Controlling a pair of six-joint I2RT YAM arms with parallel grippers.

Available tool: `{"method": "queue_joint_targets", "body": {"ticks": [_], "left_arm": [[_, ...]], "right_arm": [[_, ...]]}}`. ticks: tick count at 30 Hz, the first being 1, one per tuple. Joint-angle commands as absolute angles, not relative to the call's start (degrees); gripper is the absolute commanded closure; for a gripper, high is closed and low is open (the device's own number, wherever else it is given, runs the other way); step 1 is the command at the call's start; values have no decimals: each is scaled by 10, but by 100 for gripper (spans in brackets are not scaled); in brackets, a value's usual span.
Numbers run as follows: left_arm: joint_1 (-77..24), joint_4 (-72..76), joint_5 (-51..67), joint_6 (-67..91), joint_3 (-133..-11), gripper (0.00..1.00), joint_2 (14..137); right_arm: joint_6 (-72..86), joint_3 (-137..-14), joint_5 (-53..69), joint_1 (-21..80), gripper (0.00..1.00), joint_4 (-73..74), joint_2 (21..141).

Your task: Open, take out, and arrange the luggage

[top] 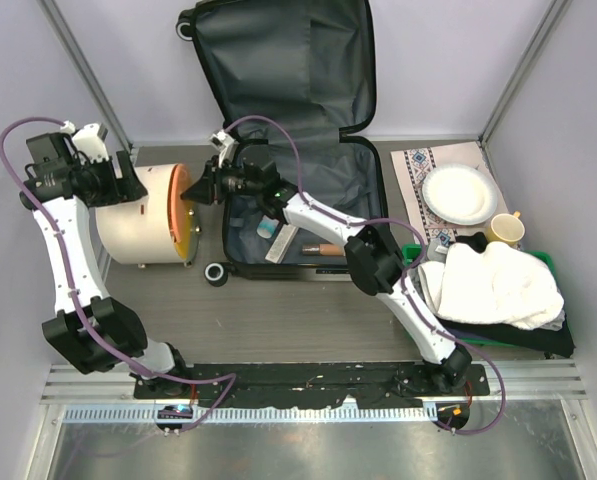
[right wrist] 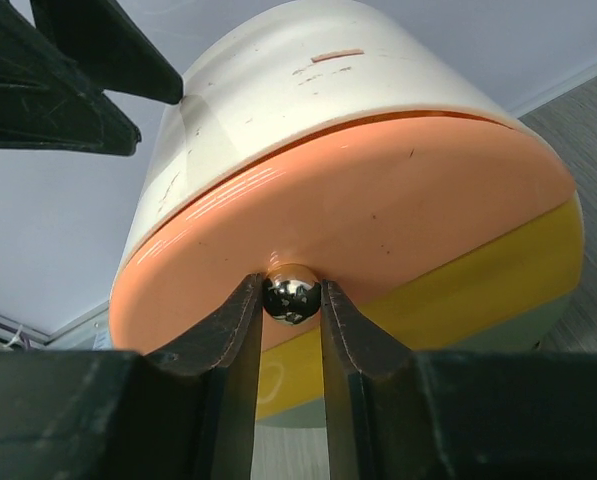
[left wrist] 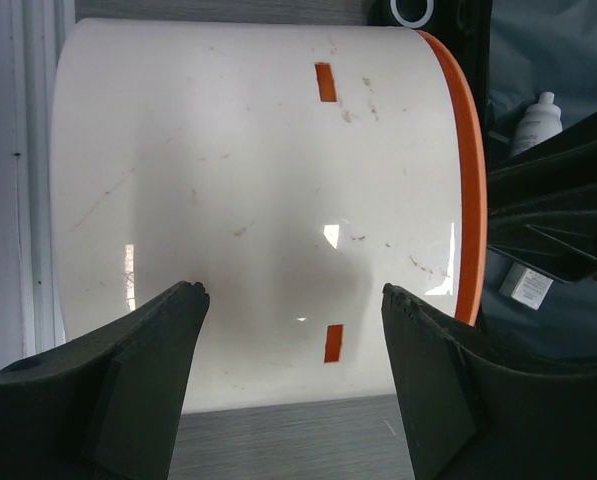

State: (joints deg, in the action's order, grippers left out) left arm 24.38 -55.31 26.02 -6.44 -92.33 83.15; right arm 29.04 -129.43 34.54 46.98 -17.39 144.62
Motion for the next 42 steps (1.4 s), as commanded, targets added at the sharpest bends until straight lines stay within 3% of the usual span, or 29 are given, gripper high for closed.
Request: {"method": "queue_joint_targets", "body": {"ticks": [1, 11, 12, 13, 14, 16, 23, 31, 36, 42], "left_arm": [[243, -570, 236, -55, -918, 23, 860], [243, -570, 242, -49, -932, 23, 876], [243, -570, 242, -49, -933, 23, 876], [243, -570, 243, -47, -933, 23, 877], [243, -569, 245, -47, -933, 23, 877], [243, -568, 246, -47, -932, 23, 876], [243, -565, 250, -43, -934, 23, 874], [243, -562, 247, -40, -933, 23, 867], [243, -558, 248, -40, -925, 23, 863], [243, -556, 243, -38, -925, 23, 860]], "right_arm": [[283, -1269, 351, 447, 99, -173, 1396], [279, -1162, 373, 429, 99, -193, 1329], [279, -1158, 373, 429, 93, -192, 1324], [279, -1156, 374, 428, 69, -192, 1323], [279, -1158, 375, 428, 60, -187, 1324], [285, -1164, 371, 425, 52, -182, 1321], [291, -1123, 341, 386, 46, -134, 1267], [218, -1017, 99, 362, 44, 131, 1183], [250, -1055, 12, 368, 34, 199, 1216], [265, -1150, -128, 393, 34, 286, 1280]]}}
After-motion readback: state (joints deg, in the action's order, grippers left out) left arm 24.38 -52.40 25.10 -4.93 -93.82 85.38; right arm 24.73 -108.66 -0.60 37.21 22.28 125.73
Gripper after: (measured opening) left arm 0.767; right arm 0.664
